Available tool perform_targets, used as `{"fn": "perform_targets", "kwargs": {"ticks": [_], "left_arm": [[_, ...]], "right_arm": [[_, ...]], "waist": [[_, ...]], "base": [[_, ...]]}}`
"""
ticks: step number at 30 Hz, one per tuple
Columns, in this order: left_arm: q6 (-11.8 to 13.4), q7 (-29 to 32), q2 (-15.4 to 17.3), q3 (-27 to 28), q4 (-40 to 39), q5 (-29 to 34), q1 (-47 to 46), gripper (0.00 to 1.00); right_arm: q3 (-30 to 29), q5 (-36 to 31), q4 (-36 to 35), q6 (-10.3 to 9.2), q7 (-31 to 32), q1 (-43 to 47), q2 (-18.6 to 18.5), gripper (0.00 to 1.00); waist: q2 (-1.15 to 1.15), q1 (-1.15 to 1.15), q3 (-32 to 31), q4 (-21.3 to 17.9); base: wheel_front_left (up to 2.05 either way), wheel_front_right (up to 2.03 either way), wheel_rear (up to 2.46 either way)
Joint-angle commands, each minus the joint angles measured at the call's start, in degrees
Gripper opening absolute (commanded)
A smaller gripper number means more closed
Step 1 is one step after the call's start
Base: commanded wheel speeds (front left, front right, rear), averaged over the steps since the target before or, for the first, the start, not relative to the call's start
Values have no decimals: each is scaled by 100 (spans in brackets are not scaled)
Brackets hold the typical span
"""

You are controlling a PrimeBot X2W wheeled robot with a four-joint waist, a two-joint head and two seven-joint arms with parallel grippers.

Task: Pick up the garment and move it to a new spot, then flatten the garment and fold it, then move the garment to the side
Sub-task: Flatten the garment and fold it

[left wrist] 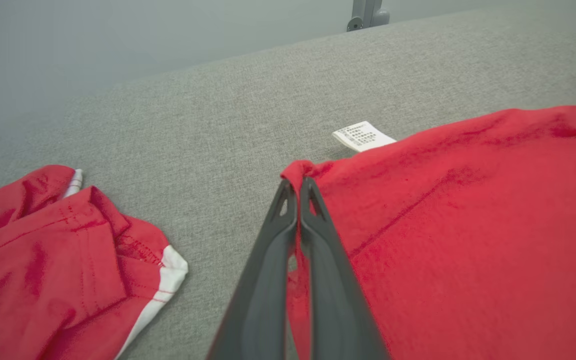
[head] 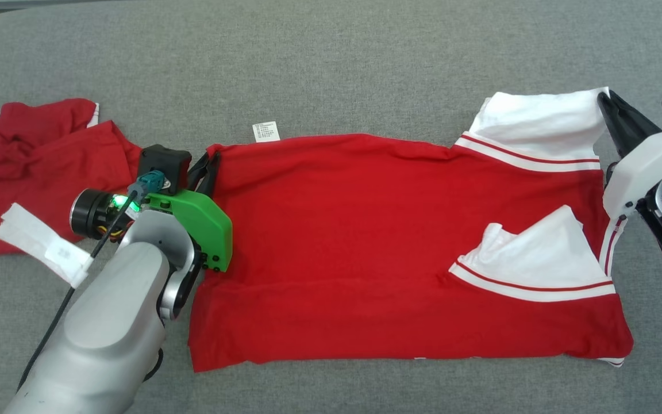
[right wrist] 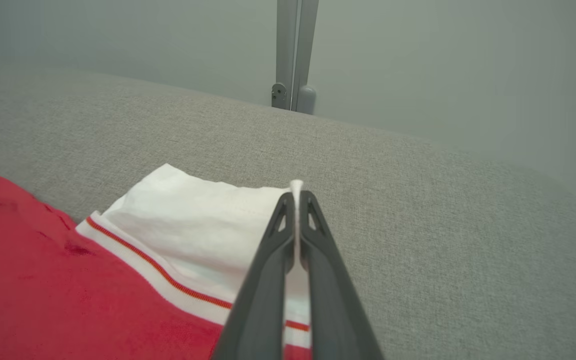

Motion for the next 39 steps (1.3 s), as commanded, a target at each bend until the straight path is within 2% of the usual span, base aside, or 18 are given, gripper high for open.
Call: {"fn": "perform_targets", "kwargs": {"ticks": [1, 8, 16, 24, 38, 39], "left_arm": [[55, -169, 55, 7, -14, 60, 94, 0], [106, -822, 71, -108, 178, 305, 285, 0], [52, -1300, 130, -265, 394, 370, 723, 0], [86, -1415, 141, -378, 697, 400, 976, 0], [8, -1492, 60, -483, 1208, 301, 1128, 0], [9, -1493, 45, -482, 1235, 279, 1143, 24]], "right_arm": [[-124, -109, -193, -11, -73, 211, 14, 0], [-587, -445, -1134, -11, 97, 1187, 135, 0], [-808, -433, -2147, -11, 893, 2391, 170, 0], [-973, -283, -2843, -11, 1741, 3162, 220, 0], [-1183, -56, -3534, -11, 2924, 3990, 525, 0], [-1215, -69, -3539, -11, 2958, 4029, 562, 0]], "waist": [[0, 0, -176, -51], [0, 0, -411, -121], [0, 0, -659, -134], [0, 0, -774, -160], [0, 0, -916, -228], [0, 0, -926, -234]], "base": [[0, 0, 0], [0, 0, 0], [0, 0, 0], [0, 0, 0], [0, 0, 0], [0, 0, 0]]}}
